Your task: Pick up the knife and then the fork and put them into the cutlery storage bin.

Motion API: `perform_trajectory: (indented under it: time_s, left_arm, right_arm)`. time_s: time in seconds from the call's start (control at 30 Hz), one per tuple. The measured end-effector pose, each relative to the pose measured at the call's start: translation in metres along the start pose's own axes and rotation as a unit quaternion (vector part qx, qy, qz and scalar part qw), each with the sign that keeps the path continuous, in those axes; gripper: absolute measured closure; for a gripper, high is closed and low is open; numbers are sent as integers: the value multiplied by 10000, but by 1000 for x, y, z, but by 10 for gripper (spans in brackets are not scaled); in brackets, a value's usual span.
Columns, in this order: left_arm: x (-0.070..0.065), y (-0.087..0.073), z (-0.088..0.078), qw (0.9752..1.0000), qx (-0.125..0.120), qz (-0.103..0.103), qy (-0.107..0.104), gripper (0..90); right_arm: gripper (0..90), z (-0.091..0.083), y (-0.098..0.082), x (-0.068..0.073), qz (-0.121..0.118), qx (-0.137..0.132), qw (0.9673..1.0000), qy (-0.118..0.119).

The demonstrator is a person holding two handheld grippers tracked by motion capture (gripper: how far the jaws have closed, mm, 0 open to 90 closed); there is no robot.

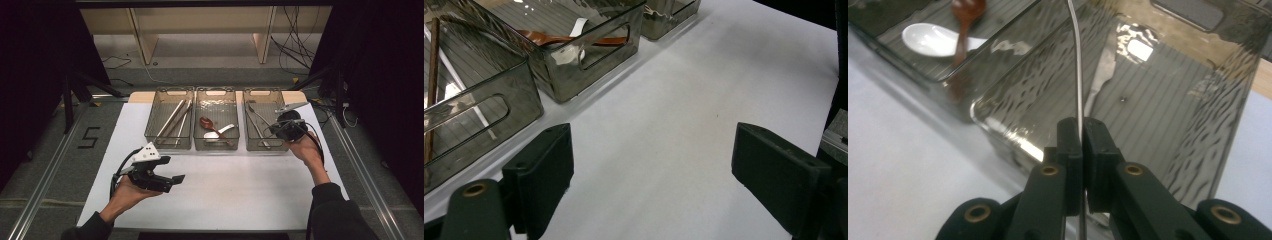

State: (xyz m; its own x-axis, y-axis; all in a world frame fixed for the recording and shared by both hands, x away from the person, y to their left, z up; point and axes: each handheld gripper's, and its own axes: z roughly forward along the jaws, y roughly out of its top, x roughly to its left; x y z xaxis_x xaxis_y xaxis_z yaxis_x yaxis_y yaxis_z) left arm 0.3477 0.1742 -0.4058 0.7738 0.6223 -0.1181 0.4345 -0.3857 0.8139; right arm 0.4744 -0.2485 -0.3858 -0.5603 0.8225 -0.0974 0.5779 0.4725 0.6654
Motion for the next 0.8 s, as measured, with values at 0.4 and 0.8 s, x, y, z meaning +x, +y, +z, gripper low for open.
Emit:
perform_trajectory:
  time_s: [0.4, 0.8]
  left_arm:
    - [0, 0, -1, 10000, -19, 0, -24, 165]
    - [0, 0, -1, 10000, -19, 6, -35, 166]
  right_arm:
    - [876, 13, 14, -16, 330, 159, 9992, -174]
    - [876, 27, 21, -22, 513, 338, 9978, -265]
